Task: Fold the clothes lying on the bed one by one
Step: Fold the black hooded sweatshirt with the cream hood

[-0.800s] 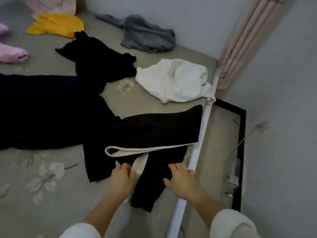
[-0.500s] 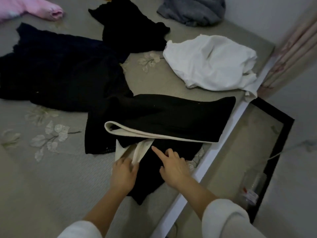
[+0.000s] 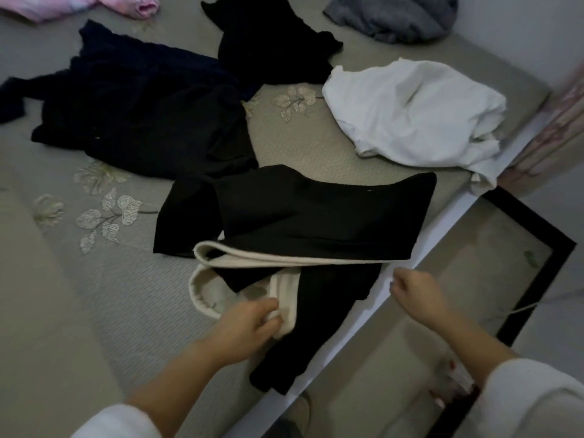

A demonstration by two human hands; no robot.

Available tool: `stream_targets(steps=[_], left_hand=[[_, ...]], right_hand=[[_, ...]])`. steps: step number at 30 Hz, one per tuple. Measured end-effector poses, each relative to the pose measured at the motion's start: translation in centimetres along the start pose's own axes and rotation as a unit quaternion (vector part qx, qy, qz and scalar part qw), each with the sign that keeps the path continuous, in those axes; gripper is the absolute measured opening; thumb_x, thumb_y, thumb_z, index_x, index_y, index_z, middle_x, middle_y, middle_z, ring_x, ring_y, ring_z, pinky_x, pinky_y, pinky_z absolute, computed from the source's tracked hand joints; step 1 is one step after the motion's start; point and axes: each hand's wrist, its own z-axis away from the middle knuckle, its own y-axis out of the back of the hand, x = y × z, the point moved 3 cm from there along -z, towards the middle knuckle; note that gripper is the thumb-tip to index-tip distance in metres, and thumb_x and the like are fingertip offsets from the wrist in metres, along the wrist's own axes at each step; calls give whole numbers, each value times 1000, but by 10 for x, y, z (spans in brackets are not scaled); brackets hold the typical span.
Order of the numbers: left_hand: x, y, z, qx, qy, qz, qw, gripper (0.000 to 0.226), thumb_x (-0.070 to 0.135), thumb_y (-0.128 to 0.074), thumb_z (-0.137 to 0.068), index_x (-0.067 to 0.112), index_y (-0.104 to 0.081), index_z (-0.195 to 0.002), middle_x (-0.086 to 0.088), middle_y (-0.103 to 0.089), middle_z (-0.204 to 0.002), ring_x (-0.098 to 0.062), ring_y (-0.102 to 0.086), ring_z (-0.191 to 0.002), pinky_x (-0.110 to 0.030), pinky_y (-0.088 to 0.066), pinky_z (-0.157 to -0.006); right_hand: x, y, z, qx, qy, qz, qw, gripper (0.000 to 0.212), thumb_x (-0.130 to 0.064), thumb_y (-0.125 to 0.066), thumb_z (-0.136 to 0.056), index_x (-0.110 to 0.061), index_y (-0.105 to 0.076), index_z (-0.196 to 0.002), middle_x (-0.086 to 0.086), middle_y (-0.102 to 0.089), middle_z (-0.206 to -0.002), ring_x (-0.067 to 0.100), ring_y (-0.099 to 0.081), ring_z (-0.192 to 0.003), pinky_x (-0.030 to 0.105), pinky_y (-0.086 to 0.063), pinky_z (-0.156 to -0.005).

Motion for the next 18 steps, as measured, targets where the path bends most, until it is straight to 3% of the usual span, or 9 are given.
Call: stream_targets(steps=[3,5,6,8,10,13,15,17,18], left_hand=[[12,-22,8,-74,39,-31,996,26,35,-50,-91,18,-47,-72,5,-50,-68,-6,-47,-62,-34,-43,-66],[17,-30,11,-68,25,-89,993,19,36,-51,-92,19,-52,-84,4,-53,-82,-10,-52,-75,-33,-43,-71],[18,-30,12,-9,0,-144,990,17,36,-51,-90,20,-56,-95,5,-54,-94,-11,-54,-87,-30,-44,-77],[16,-24,15,141,-28,-242,960,35,36,-57,-82,21,-57,-114,0,-54,-120,-18,-51,-108,-31,-43,-90],[3,-15,14,227,13,-306,925,66,33,-74,-67,19,-54,-129,-11,-49,-136,-28,-44,-121,-45,-43,-94],[-25,1,6,154,165,-339,913,109,41,-85,-55,23,-32,-147,-21,-46,-138,-37,-48,-120,-51,-45,-90],[-37,12,-4,90,255,-300,915,82,40,-70,-78,22,-29,-146,-12,-57,-118,-28,-59,-102,-40,-48,-85],[-38,29,-14,75,263,-193,942,27,25,-52,-89,16,-53,-114,-1,-61,-89,-20,-61,-80,-34,-52,-74],[-34,40,-22,82,255,-137,954,15,22,-51,-88,13,-58,-97,0,-61,-79,-19,-60,-74,-33,-52,-68]], right_hand=[[-1,8,6,-5,-44,-94,995,30,-19,-55,-92,-12,-48,-64,0,-50,-60,16,-48,-58,27,-30,-50],[-21,-8,8,-47,-62,-193,978,29,-23,-57,-93,-1,-63,-75,6,-60,-67,20,-57,-64,25,-41,-56],[-31,-19,7,-64,-84,-262,959,30,-23,-58,-93,4,-66,-83,10,-63,-72,23,-59,-67,30,-47,-63],[-51,-43,6,-92,-158,-403,897,36,-27,-59,-93,7,-62,-106,12,-63,-85,21,-60,-73,33,-52,-68],[-68,-62,4,-91,-226,-527,814,52,-33,-63,-91,2,-50,-127,12,-61,-102,21,-62,-86,29,-54,-69],[-79,-70,-5,-46,-278,-663,693,53,-38,-71,-84,-6,-53,-122,10,-59,-107,24,-60,-96,29,-53,-72],[-79,-63,-15,-31,-304,-718,626,37,-35,-74,-81,-9,-59,-105,7,-62,-97,20,-60,-88,27,-50,-67],[-78,-49,-27,-17,-315,-745,588,23,-25,-72,-83,-9,-60,-95,6,-59,-78,15,-55,-67,24,-46,-54],[-76,-36,-34,-10,-316,-745,587,16,-20,-69,-85,-10,-59,-92,5,-56,-71,14,-51,-59,22,-44,-47]])
